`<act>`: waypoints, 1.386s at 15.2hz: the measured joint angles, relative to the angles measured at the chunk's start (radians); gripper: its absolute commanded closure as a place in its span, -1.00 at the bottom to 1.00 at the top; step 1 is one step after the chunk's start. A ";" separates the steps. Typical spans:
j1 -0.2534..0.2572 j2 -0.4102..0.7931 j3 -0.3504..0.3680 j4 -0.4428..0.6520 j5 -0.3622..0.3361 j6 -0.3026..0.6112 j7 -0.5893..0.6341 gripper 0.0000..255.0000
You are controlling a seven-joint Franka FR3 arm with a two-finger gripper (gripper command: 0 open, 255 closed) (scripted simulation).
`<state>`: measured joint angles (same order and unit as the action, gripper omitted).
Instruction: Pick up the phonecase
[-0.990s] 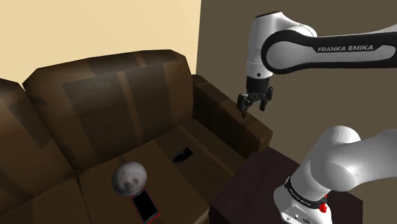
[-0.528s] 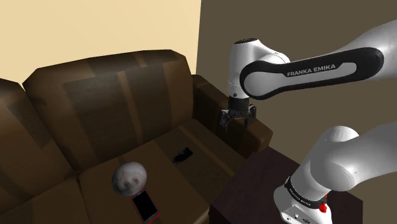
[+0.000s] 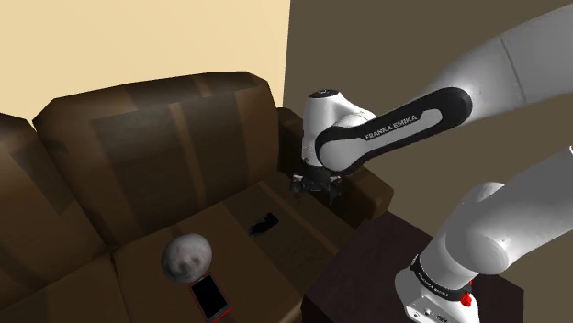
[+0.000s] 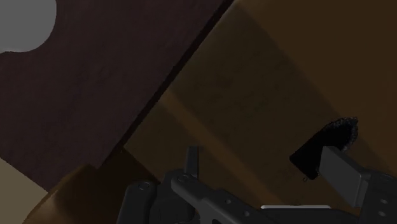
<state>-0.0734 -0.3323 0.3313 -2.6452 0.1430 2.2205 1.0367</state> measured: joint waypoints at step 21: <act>0.103 0.898 -0.135 0.504 -0.381 0.460 0.974 -1.00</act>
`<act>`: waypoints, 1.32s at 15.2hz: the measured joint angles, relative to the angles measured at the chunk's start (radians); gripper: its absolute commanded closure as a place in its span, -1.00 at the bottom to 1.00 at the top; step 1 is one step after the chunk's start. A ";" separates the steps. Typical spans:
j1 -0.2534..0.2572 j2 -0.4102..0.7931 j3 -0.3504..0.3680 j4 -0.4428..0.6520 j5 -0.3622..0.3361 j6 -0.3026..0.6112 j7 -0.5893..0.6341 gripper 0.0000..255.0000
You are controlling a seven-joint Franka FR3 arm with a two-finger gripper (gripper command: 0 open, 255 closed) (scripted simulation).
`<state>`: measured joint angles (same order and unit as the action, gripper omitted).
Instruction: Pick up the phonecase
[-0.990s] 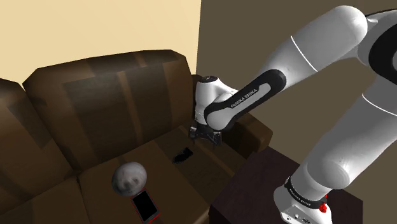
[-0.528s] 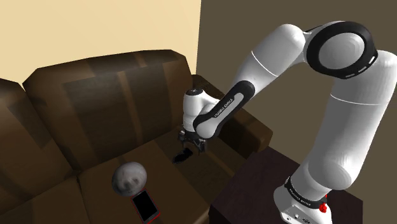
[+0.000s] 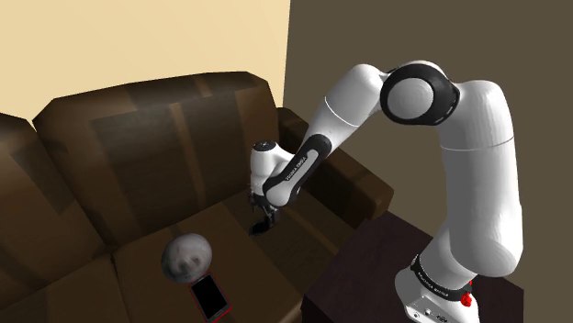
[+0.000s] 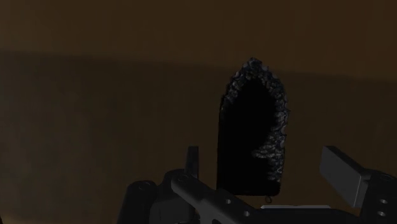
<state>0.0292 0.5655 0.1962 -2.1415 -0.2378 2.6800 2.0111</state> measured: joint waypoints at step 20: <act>0.037 0.128 -0.046 0.062 -0.026 0.073 0.046 1.00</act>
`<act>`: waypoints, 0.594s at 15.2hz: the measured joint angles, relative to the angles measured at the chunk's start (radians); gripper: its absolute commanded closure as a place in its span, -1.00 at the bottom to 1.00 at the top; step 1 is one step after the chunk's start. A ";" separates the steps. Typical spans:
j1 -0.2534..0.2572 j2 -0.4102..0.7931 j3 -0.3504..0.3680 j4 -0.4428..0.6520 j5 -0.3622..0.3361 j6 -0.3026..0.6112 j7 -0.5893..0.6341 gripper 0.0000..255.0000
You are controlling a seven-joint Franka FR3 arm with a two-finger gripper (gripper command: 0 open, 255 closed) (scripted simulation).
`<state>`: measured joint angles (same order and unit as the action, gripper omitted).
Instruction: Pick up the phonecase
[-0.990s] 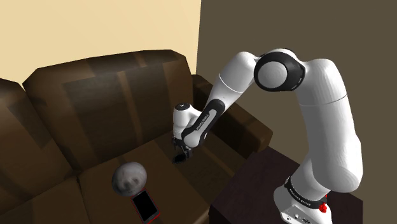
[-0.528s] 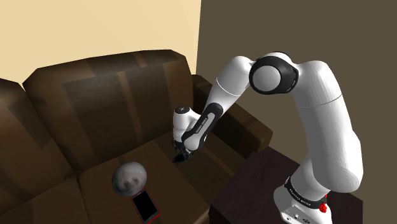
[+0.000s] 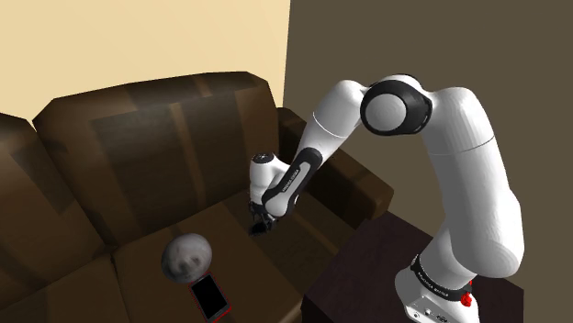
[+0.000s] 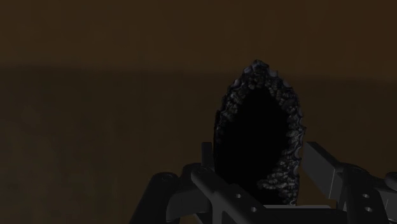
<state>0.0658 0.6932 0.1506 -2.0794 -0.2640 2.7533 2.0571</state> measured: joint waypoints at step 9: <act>-0.029 -0.111 0.034 -0.040 0.028 -0.073 -0.022 1.00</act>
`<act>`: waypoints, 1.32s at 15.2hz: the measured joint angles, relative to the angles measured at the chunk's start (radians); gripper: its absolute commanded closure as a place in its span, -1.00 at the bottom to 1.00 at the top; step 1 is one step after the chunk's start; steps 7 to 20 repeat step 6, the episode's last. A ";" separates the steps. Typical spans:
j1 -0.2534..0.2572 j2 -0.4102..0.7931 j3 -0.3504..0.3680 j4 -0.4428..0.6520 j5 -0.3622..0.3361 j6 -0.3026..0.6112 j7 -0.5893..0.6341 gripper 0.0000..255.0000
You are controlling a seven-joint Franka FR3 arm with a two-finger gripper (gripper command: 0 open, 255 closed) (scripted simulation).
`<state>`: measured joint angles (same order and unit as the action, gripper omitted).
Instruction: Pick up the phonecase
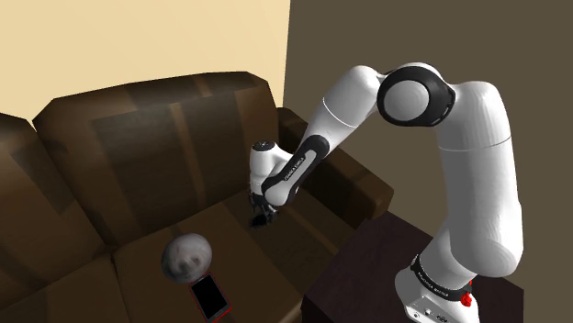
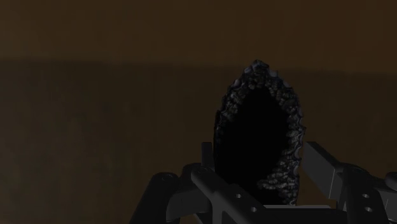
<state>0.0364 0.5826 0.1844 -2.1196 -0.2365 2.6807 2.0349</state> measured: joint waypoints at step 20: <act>-0.014 -0.068 0.022 -0.019 0.021 -0.049 -0.013 1.00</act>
